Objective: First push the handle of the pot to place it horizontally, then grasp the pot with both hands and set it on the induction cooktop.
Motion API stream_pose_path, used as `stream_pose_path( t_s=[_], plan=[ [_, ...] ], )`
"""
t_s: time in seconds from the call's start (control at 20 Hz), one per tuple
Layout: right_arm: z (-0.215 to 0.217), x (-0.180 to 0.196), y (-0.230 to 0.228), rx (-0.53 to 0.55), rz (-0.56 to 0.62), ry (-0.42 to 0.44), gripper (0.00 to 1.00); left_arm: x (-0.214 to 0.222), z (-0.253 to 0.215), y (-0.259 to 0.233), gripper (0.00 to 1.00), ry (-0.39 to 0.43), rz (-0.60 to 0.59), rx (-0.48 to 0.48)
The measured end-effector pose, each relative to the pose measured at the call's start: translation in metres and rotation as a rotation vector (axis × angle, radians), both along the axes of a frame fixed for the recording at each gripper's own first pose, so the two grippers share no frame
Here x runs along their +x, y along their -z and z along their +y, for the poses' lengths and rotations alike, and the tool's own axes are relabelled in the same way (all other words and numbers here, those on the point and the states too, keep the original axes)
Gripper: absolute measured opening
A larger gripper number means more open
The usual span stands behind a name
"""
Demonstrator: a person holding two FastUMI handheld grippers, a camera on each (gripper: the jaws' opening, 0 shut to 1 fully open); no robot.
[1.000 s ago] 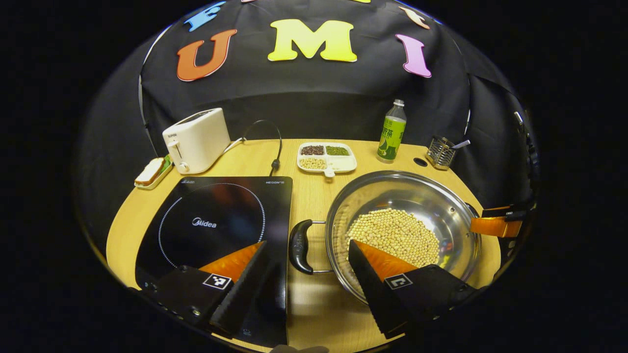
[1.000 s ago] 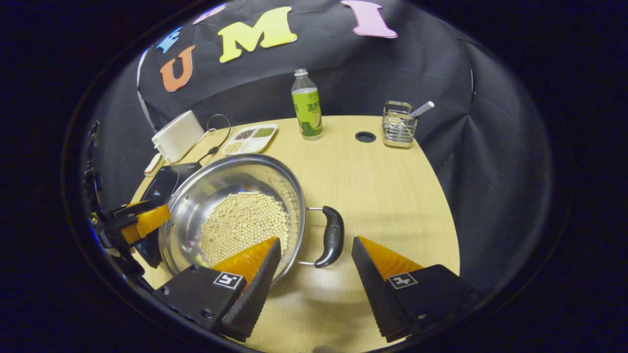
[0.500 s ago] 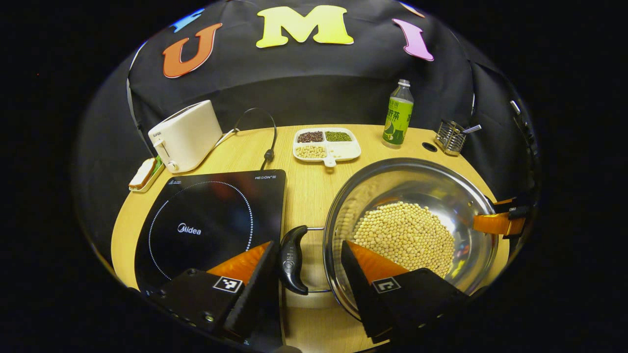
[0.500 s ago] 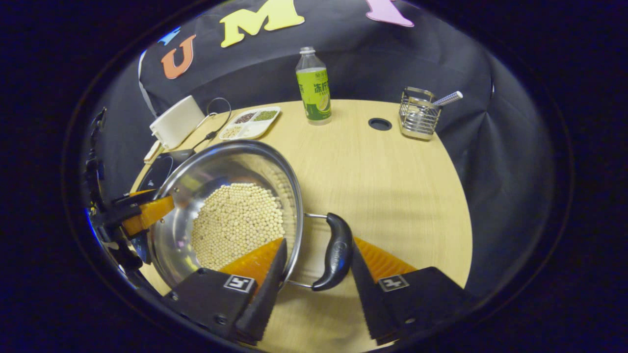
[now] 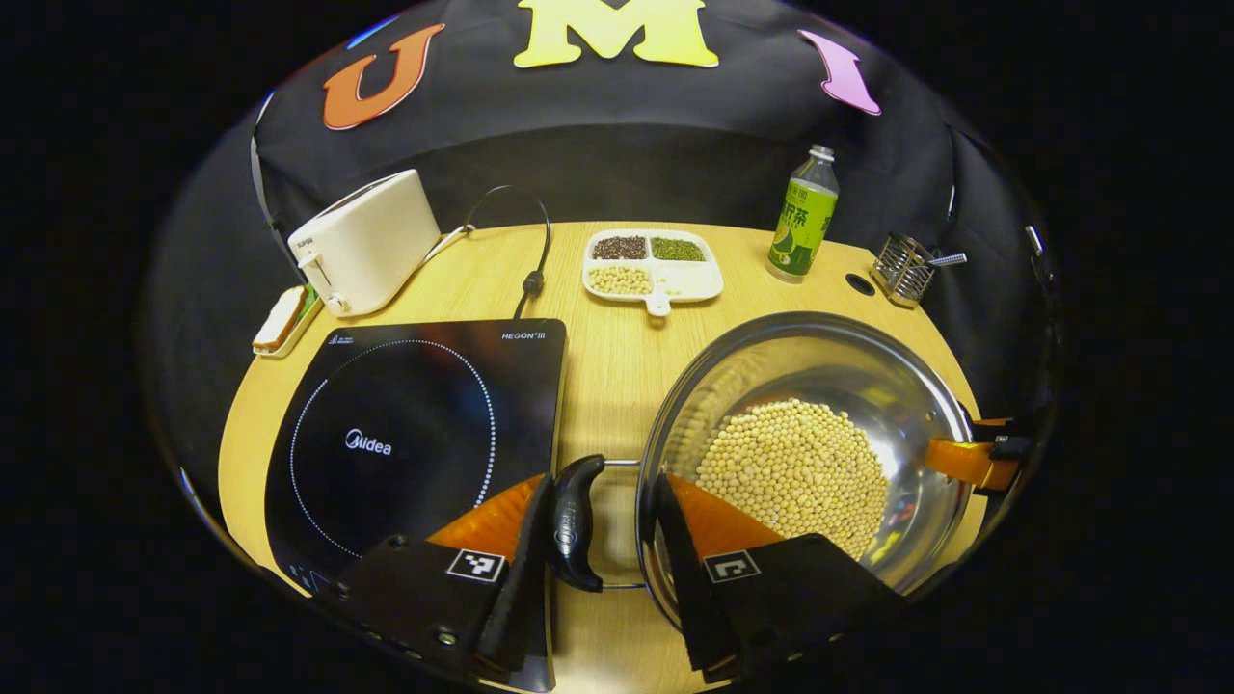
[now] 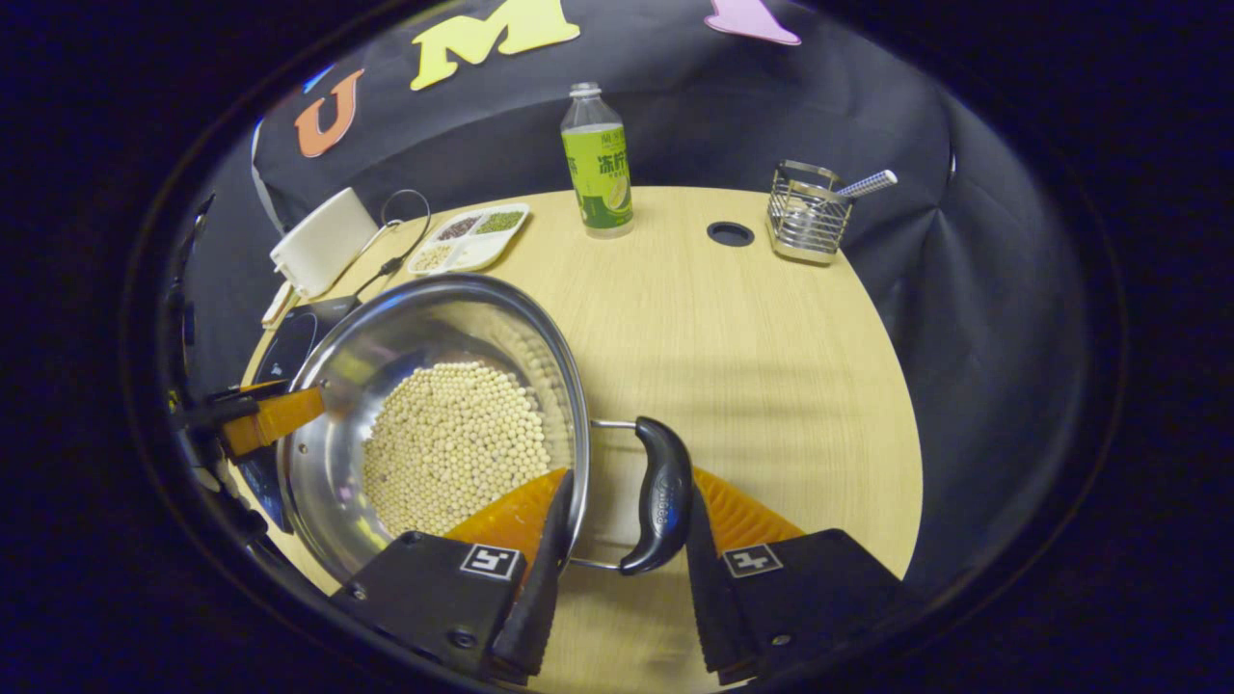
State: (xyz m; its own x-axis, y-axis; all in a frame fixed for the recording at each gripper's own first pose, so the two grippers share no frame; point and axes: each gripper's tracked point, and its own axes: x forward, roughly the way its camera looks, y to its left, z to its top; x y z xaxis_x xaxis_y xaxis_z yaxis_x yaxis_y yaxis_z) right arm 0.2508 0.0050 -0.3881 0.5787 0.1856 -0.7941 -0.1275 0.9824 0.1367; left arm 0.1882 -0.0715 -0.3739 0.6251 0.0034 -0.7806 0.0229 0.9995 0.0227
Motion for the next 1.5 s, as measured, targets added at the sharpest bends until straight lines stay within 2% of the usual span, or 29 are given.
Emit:
stream_pose_path(
  t_s=[0.05,0.1,0.15,0.2,0.3,0.35,0.4,0.45,0.5,1.0,1.5],
  plan=[
    [0.001,0.001,0.000,0.003,0.000,0.005,0.60,0.000,0.001,0.000,0.71,-0.001,0.001,0.000],
    [0.001,0.001,-0.001,-0.003,0.000,0.001,0.58,0.001,0.001,0.000,0.58,0.009,0.003,0.008],
    [0.000,0.001,-0.001,-0.006,0.000,0.001,0.57,0.001,0.001,0.000,0.57,0.016,-0.001,0.016],
    [0.001,0.001,-0.001,-0.009,0.000,-0.001,0.56,0.000,0.001,-0.001,0.66,0.019,-0.001,0.018],
    [0.002,-0.001,-0.001,-0.007,0.004,0.014,0.55,0.001,0.000,-0.002,0.55,0.022,-0.004,0.014],
    [0.001,-0.003,-0.001,-0.002,0.012,0.024,0.55,0.001,0.000,-0.002,0.65,0.025,-0.004,0.011],
    [0.002,-0.003,-0.001,0.002,0.012,0.032,0.54,0.001,0.000,-0.004,0.55,0.033,-0.005,0.008],
    [0.002,-0.004,-0.002,-0.001,0.005,0.036,0.54,0.001,0.001,-0.005,0.66,0.040,-0.009,0.003],
    [0.002,-0.004,-0.004,-0.004,-0.004,0.043,0.54,0.000,0.002,-0.008,0.55,0.046,-0.012,-0.004],
    [-0.004,-0.008,-0.018,0.004,-0.059,0.076,0.54,-0.012,0.027,-0.049,0.55,0.094,-0.070,-0.002],
    [-0.007,-0.005,-0.014,0.017,-0.088,0.046,0.54,-0.030,0.086,-0.078,0.55,0.068,-0.102,0.015]
  ],
)
